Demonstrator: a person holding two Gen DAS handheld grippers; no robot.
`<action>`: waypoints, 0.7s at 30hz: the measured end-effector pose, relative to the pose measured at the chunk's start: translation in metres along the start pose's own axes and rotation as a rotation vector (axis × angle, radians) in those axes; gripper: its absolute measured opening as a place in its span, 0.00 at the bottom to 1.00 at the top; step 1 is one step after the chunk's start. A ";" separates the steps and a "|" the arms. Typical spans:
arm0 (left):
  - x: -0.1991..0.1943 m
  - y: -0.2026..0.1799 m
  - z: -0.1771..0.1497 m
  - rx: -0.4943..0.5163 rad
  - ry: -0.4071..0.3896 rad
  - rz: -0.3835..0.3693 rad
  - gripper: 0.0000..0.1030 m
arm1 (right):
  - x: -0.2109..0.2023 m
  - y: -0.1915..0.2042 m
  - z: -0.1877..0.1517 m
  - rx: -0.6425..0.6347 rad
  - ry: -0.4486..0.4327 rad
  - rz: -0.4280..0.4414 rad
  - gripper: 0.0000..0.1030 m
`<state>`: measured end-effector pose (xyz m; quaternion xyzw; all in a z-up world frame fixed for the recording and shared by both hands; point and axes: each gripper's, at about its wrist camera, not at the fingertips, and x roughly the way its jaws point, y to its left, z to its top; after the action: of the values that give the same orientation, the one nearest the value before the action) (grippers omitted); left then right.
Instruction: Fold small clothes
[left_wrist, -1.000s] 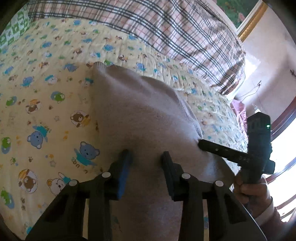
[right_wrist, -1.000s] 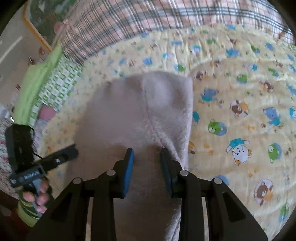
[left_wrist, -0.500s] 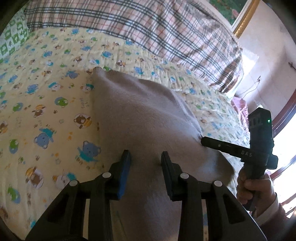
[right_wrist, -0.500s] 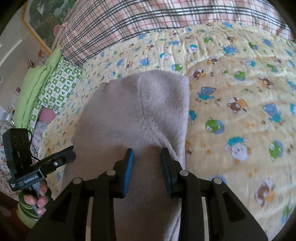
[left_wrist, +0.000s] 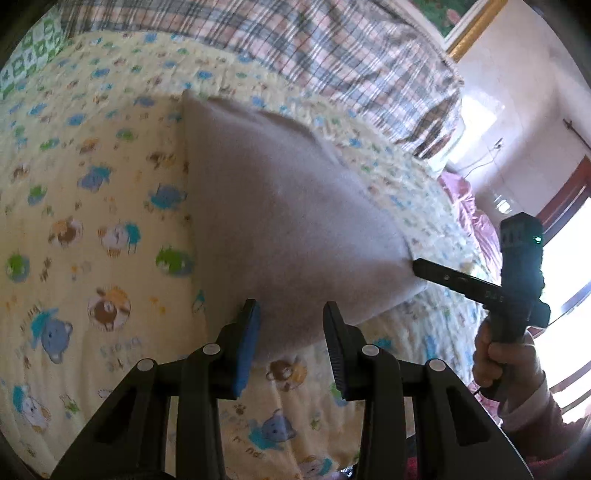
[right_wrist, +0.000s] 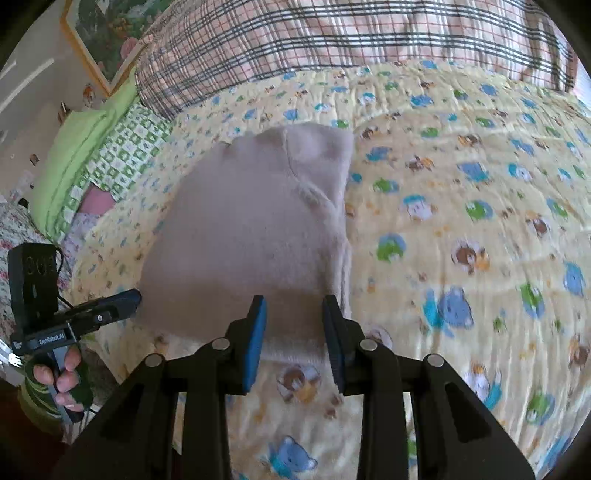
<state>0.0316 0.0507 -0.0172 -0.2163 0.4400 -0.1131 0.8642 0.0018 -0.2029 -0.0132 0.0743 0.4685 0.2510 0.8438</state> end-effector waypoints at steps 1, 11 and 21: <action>0.004 0.002 -0.002 -0.002 0.008 0.000 0.35 | 0.001 -0.001 -0.002 -0.001 -0.001 -0.004 0.32; 0.012 -0.001 -0.004 0.028 0.030 0.062 0.34 | 0.008 -0.020 -0.013 0.076 0.004 -0.029 0.44; 0.012 -0.005 -0.004 0.039 0.039 0.099 0.35 | 0.007 -0.010 -0.015 0.032 0.005 -0.074 0.44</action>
<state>0.0355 0.0402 -0.0250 -0.1752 0.4646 -0.0831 0.8640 -0.0034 -0.2099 -0.0305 0.0700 0.4769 0.2122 0.8501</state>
